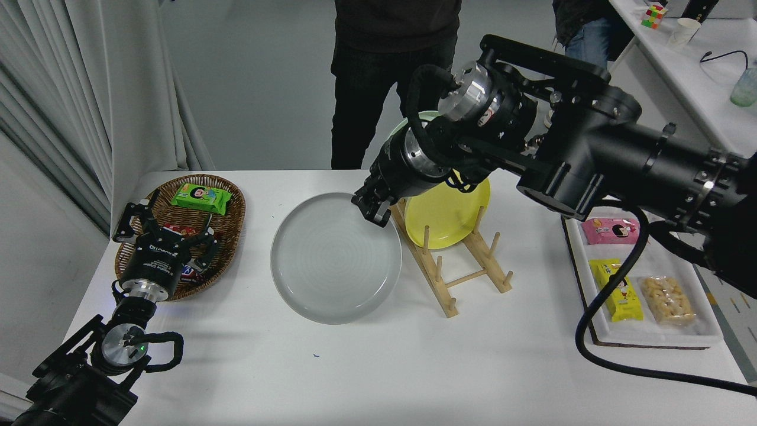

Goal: Place the plate on the table

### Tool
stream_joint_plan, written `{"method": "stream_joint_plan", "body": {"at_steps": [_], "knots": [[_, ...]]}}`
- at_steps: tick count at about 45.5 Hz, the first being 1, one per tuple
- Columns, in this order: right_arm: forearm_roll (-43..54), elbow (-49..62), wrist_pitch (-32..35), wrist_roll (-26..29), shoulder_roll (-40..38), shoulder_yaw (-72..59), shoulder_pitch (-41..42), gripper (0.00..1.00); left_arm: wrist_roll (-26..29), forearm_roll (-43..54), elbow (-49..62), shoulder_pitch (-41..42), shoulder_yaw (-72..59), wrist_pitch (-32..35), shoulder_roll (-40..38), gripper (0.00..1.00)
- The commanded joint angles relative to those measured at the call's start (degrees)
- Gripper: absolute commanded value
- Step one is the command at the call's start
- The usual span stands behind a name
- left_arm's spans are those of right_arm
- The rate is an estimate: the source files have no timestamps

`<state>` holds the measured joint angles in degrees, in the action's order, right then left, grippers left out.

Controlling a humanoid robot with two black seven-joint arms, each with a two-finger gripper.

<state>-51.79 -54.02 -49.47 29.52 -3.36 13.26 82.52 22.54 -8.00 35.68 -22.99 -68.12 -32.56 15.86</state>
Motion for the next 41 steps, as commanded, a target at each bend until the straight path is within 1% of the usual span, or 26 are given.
{"method": "stream_joint_plan", "body": {"at_steps": [1, 20, 28, 35, 41], "knots": [[4.0, 5.9, -0.5, -0.1, 3.4, 3.9, -6.8, 0.00, 0.0, 0.0, 0.0, 0.0, 0.0, 0.0, 0.0, 0.98], [4.3, 9.8, -0.5, -0.1, 3.4, 7.1, -14.4, 0.00, 0.0, 0.0, 0.0, 0.0, 0.0, 0.0, 0.0, 0.98], [4.5, 9.8, -0.5, -0.1, 3.4, 7.0, -16.4, 0.00, 0.0, 0.0, 0.0, 0.0, 0.0, 0.0, 0.0, 0.98], [7.3, 9.8, -0.5, -0.2, 3.4, 7.0, -18.1, 0.00, 0.0, 0.0, 0.0, 0.0, 0.0, 0.0, 0.0, 0.98], [7.7, 9.7, -0.5, -0.5, 3.4, 7.7, -19.1, 0.00, 0.0, 0.0, 0.0, 0.0, 0.0, 0.0, 0.0, 0.98]]}}
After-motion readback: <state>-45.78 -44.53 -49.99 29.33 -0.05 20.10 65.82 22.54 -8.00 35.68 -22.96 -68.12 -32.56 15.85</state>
